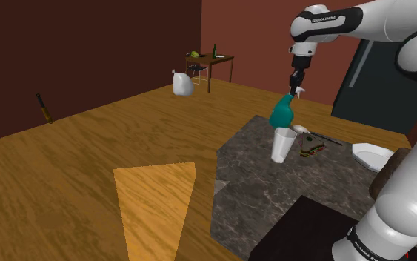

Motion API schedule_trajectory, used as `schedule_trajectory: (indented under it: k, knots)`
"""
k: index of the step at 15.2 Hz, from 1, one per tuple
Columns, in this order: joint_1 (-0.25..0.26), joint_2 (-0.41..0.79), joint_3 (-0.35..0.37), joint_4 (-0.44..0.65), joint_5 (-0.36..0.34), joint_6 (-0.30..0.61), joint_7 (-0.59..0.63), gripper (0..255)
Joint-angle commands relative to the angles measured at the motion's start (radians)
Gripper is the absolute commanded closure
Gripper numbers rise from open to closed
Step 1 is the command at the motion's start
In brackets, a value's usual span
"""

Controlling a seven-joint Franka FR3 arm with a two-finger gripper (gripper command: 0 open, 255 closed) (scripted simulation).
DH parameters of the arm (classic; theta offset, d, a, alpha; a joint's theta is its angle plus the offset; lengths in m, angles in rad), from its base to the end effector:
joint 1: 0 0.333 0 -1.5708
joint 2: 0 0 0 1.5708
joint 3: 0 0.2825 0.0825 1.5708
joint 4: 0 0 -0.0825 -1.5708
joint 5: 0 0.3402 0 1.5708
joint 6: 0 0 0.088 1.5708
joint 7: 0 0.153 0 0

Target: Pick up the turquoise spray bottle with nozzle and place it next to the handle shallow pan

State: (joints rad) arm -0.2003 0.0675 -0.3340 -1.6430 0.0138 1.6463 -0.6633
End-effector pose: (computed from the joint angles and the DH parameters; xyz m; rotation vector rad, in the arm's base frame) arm 0.4566 -0.2635 0.4872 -3.1070 -0.1985 0.0851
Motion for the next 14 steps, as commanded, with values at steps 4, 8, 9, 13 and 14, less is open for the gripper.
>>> schedule_trajectory:
  k: [4,8,9,13,14]
  knots:
    - [-0.028,-0.142,-0.029,-0.118,-0.052,-0.014,-0.051,255]
    - [-0.055,-0.245,-0.053,-0.19,-0.095,-0.038,-0.095,255]
    - [-0.063,-0.269,-0.059,-0.204,-0.106,-0.046,-0.106,255]
    - [-0.095,-0.359,-0.086,-0.249,-0.149,-0.08,-0.158,255]
    - [-0.104,-0.379,-0.094,-0.257,-0.16,-0.09,-0.172,255]
